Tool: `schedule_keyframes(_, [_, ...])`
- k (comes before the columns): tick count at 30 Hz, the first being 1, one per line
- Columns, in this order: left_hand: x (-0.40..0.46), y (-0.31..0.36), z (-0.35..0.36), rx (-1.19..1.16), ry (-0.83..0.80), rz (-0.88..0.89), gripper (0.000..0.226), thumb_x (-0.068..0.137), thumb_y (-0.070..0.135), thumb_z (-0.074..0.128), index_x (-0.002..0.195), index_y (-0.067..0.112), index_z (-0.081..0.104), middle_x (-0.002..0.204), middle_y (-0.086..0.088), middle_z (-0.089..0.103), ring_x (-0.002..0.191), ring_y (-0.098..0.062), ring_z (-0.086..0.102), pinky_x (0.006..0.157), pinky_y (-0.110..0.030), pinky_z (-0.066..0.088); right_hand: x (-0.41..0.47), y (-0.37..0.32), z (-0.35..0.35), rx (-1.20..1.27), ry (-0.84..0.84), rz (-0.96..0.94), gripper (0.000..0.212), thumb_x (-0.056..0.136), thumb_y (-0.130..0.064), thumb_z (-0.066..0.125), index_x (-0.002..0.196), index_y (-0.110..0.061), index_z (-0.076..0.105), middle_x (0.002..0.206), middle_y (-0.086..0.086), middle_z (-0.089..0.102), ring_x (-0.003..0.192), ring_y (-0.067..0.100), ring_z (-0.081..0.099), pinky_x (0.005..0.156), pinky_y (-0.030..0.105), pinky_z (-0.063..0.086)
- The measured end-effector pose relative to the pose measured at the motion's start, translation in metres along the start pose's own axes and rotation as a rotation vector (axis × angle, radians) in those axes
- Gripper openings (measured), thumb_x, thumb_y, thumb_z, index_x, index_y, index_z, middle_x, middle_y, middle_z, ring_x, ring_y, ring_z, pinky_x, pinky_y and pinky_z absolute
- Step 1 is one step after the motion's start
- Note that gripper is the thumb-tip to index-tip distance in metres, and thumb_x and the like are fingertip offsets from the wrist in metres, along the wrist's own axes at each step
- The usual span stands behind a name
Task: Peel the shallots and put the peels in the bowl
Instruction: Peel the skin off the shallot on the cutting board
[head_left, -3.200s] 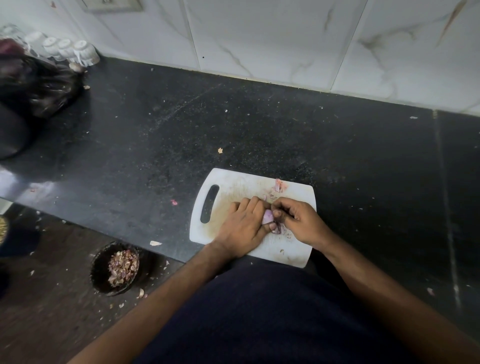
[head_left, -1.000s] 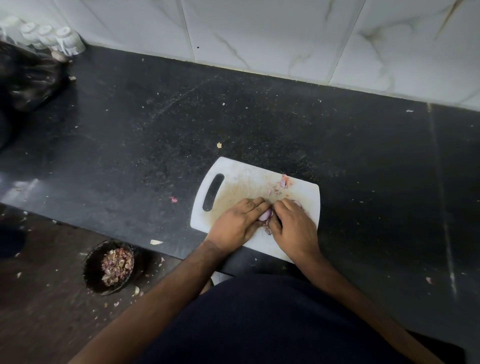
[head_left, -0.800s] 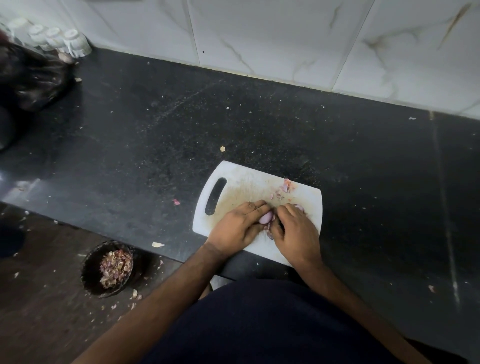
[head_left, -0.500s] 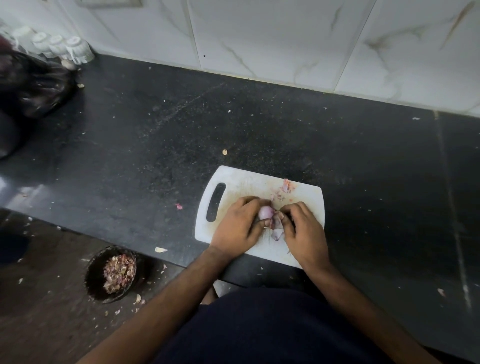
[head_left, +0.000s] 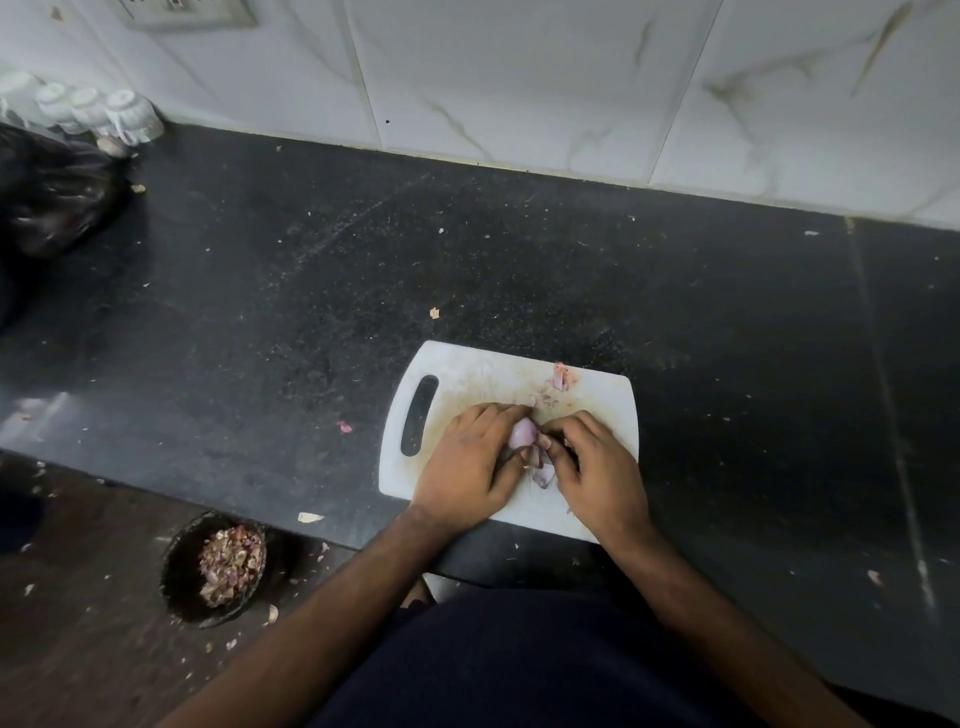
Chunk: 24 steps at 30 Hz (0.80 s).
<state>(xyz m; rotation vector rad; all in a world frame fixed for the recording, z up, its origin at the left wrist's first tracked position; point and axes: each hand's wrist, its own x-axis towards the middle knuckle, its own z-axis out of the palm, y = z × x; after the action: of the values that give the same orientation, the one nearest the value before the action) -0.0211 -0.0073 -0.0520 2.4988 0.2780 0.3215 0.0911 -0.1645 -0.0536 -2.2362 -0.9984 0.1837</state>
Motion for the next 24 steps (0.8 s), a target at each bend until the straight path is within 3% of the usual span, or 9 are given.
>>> schedule_keyframes(7, [-0.001,0.0,0.0,0.027,-0.002,0.027,0.049,0.098,0.027,0.064,0.143,0.014,0.052,0.135,-0.001,0.06,0.124,-0.019,0.053,0.107,-0.036,0.042,0.0,0.002,-0.001,-0.007,-0.004,-0.017,0.009,0.096,-0.022,0.064,0.103,-0.023,0.069,0.098,-0.012,0.065,0.092,0.013,0.063,0.074,0.036,0.055])
schedule_keyframes(13, [-0.001,-0.004,0.0,-0.03,-0.036,0.01,0.042,0.101,0.03,0.063,0.14,0.016,0.056,0.131,0.002,0.062,0.122,-0.017,0.055,0.106,-0.035,0.041,-0.002,-0.002,-0.004,-0.032,-0.014,-0.009,0.009,0.095,-0.028,0.067,0.101,-0.023,0.069,0.096,-0.013,0.066,0.089,0.011,0.063,0.072,0.034,0.054])
schedule_keyframes(16, [0.002,-0.008,-0.003,-0.059,-0.08,-0.004,0.045,0.102,0.027,0.061,0.146,0.021,0.053,0.141,0.004,0.062,0.133,-0.015,0.055,0.11,-0.037,0.04,0.001,-0.003,-0.006,-0.091,-0.077,-0.032,0.012,0.094,-0.034,0.063,0.097,-0.023,0.065,0.095,-0.013,0.063,0.089,0.009,0.057,0.067,0.032,0.049])
schedule_keyframes(20, [0.009,-0.015,-0.012,0.028,-0.148,0.054,0.048,0.107,0.037,0.05,0.151,0.019,0.048,0.152,-0.001,0.057,0.143,-0.014,0.049,0.105,-0.037,0.045,0.005,-0.004,-0.006,-0.241,-0.125,-0.116,0.013,0.095,-0.037,0.055,0.095,-0.024,0.058,0.093,-0.011,0.06,0.091,0.014,0.056,0.065,0.035,0.05])
schedule_keyframes(24, [0.011,-0.018,-0.008,0.095,-0.152,0.147,0.052,0.107,0.039,0.042,0.151,0.011,0.048,0.152,-0.007,0.056,0.145,-0.018,0.048,0.124,-0.043,0.03,0.009,-0.005,-0.006,-0.333,-0.1,-0.151,0.015,0.091,-0.035,0.053,0.089,-0.021,0.059,0.084,-0.008,0.061,0.085,0.019,0.053,0.073,0.039,0.043])
